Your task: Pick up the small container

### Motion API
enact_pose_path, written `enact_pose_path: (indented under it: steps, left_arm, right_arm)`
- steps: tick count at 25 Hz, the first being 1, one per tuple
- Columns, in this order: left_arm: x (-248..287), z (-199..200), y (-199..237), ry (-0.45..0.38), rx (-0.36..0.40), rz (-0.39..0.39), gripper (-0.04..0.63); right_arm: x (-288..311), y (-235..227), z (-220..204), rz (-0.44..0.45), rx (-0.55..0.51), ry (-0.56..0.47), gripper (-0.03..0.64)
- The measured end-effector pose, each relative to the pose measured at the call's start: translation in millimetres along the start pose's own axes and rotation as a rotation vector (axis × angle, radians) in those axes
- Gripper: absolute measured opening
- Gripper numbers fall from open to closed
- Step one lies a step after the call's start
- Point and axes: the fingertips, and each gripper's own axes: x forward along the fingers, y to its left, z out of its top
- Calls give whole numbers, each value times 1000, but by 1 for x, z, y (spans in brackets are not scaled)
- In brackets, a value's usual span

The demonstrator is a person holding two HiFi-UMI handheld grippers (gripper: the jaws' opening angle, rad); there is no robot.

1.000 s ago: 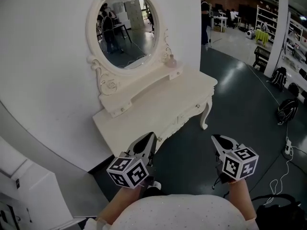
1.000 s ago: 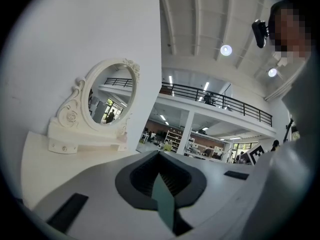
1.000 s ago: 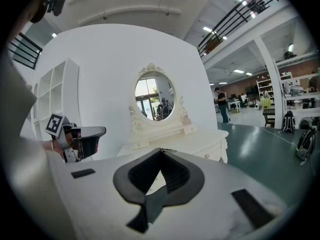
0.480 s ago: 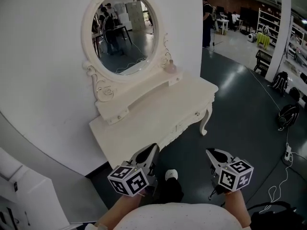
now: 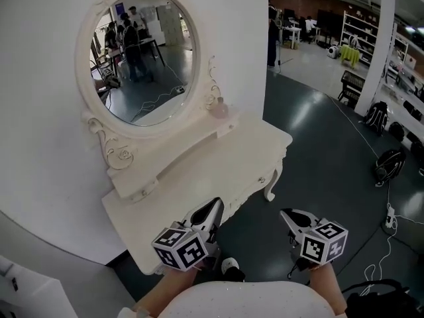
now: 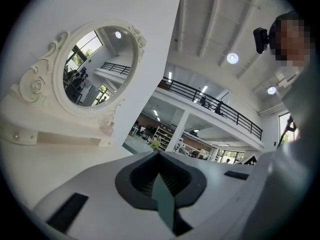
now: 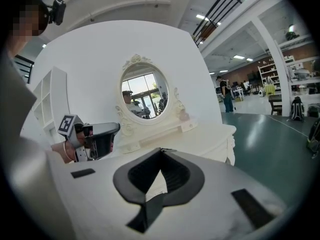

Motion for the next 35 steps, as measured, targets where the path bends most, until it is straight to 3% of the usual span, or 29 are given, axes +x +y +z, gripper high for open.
enact_pose_path:
  steps: [7,14,25,35]
  left_arm:
    - [72,51,43,-15,4,-12,3]
    - [125,78,78,-24,-6,-30,3]
    - [160,86,106,-44,-41,-46,3]
    - [166,79,128,-30,-50,14,3]
  right_arm:
    - [72,-30,68,29,-24,-10,3]
    - [121,-56,104,59,27,-19,3]
    - [167,-81,118,86,71,-12,3]
    - [205,-82,107,163,97,37,3]
